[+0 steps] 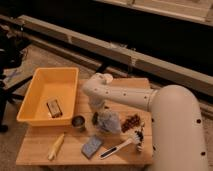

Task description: Place pepper in table surface

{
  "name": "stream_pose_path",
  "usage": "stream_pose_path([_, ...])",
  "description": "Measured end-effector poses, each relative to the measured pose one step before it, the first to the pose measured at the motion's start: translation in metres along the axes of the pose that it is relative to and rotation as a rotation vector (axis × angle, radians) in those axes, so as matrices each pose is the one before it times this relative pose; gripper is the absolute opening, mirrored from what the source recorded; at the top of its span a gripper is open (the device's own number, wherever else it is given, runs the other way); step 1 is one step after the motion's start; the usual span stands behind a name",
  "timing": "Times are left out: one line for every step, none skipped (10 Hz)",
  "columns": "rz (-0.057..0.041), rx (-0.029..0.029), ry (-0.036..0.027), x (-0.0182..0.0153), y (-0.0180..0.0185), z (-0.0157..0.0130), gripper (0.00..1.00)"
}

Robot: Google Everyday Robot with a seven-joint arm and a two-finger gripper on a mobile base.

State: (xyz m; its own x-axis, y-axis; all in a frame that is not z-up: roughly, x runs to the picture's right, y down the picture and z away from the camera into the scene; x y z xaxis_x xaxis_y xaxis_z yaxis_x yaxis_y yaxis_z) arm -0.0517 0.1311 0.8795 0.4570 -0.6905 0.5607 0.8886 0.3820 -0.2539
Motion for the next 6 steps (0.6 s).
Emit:
stream_pose_path([0.01006,0.02261,-0.00038,0.00285,0.0005,-0.01291,0.07])
stream_pose_path([0.00851,0.02019,-0.00206,0.00243,-0.00097,-0.01303,0.07])
stream_pose_path([0.00614,0.02014,-0.00321,0.00185,-0.00191,-0.01342,0.07])
stream_pose_path([0.00257,0.02515,-0.0003,0.00325,-0.00294,-0.02024,0.07])
stream_pose_path([0.00037,0.01648,0.00145,0.00251,-0.0023,-0.01378,0.07])
stream_pose_path([-0.00003,0.0203,0.00161,0.00362,-0.00251,-0.01572,0.07])
